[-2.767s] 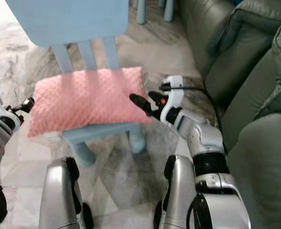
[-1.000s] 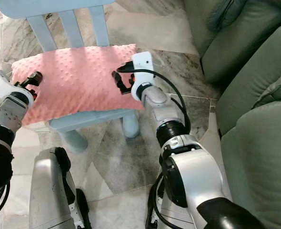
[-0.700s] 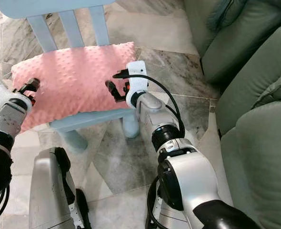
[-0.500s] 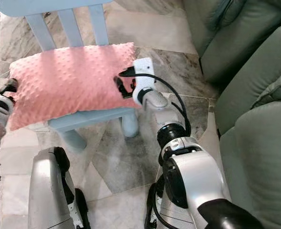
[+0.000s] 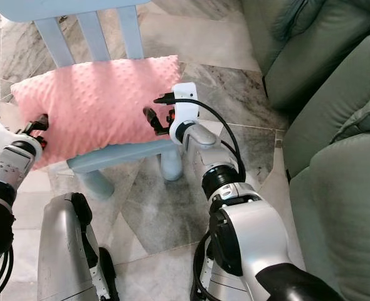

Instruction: Move the pillow to the sofa

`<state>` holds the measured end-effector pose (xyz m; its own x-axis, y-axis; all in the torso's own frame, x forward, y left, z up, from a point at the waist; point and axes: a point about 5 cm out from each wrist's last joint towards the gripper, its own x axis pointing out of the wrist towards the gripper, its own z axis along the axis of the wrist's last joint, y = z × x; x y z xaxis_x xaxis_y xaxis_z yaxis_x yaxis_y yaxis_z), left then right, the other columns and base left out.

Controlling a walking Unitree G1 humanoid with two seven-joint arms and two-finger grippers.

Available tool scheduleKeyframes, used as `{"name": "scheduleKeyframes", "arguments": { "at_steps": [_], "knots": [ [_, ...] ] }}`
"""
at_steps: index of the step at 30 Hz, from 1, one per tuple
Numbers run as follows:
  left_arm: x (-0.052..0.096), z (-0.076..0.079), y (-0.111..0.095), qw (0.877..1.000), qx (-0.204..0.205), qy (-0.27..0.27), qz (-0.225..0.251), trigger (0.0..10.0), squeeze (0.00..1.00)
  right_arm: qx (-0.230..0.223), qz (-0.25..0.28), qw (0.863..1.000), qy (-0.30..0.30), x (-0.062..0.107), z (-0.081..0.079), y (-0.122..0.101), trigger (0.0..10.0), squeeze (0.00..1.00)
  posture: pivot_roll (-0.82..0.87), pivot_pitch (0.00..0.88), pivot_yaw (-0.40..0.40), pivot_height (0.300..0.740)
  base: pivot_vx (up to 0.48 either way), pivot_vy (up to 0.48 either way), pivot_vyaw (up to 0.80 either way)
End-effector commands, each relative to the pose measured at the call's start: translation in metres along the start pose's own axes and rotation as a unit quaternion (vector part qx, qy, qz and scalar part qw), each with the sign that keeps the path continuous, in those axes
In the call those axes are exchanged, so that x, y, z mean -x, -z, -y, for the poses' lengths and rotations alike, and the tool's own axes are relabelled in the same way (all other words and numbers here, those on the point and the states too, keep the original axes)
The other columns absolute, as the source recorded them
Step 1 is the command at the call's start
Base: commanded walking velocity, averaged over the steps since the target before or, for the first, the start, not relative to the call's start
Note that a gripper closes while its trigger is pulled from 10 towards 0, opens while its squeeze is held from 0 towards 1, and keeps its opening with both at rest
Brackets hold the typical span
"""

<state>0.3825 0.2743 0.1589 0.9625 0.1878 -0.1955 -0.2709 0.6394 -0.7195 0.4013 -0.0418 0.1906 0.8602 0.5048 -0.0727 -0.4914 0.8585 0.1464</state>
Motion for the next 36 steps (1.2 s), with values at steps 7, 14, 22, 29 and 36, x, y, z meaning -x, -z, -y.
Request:
{"name": "scheduleKeyframes", "arguments": {
  "at_steps": [7, 14, 22, 29, 36],
  "knots": [
    [0.0, 0.005, 0.021, 0.999, -0.011, 0.025, -0.038, 0.0, 0.0, -0.023, -0.036, 0.999, -0.03, -0.001, -0.016, 0.021, 0.0, 0.0, 0.01, 0.389, -0.073, 0.429, 0.0, 0.0, 0.0],
    [0.003, -0.01, 0.018, 0.999, -0.038, 0.004, -0.039, 4.3, 0.0, -0.005, -0.031, 0.999, -0.043, -0.001, -0.019, 0.02, 10.0, 0.0, 0.02, 0.392, -0.073, 0.429, 0.0, 0.0, 0.0],
    [0.005, -0.02, 0.004, 0.998, -0.061, -0.008, -0.024, 10.0, 0.0, 0.039, 0.071, 0.997, -0.003, 0.009, 0.024, -0.028, 10.0, 1.0, 0.02, 0.386, -0.075, 0.429, 0.0, 0.0, 0.0],
    [0.007, -0.025, 0.004, 0.998, -0.063, -0.01, -0.025, 10.0, 0.0, 0.031, 0.092, 0.995, 0.012, 0.017, 0.044, -0.041, 10.0, 1.0, 0.03, 0.385, -0.075, 0.429, 0.0, 0.0, 0.0],
    [0.007, -0.027, 0.0, 0.998, -0.065, -0.012, -0.023, 10.0, 0.0, 0.072, 0.081, 0.994, 0.01, 0.019, 0.047, -0.035, 10.0, 1.0, 0.08, 0.389, -0.06, 0.429, 0.0, 0.0, 0.0]
  ]
}}
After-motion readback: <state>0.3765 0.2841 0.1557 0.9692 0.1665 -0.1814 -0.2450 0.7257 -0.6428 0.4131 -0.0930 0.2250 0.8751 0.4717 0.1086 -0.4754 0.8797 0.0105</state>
